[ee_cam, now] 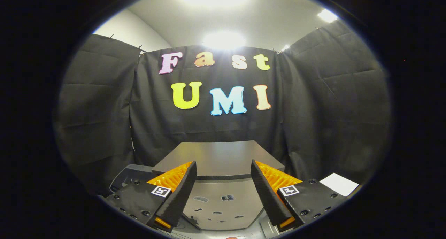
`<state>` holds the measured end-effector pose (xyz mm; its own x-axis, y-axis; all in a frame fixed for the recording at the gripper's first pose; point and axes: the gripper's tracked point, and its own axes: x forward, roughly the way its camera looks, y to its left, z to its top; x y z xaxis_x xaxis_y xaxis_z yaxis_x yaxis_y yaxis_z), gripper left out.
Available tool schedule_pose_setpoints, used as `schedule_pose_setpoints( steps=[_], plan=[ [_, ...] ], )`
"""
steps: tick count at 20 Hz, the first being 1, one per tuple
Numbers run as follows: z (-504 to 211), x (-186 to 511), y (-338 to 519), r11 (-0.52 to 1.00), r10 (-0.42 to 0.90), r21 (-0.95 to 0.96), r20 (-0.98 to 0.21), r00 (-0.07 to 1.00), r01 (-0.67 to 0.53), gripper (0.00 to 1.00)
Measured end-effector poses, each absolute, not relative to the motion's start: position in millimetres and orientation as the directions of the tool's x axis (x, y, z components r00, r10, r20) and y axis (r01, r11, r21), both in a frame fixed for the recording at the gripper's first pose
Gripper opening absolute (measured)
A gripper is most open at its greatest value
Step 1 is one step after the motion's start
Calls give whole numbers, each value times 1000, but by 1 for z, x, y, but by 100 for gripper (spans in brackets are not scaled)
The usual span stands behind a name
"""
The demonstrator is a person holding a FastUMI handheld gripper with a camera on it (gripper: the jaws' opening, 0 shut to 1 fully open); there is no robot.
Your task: Put the clothes into the washing machine and then close the washing machine lid.
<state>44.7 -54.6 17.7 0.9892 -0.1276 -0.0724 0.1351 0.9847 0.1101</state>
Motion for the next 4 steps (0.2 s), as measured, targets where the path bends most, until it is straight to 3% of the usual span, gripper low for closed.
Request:
schedule_pose_setpoints(
  steps=[4],
  plan=[
    [18,43,-63,987,-113,110,-73,991,121,97]
  ],
)
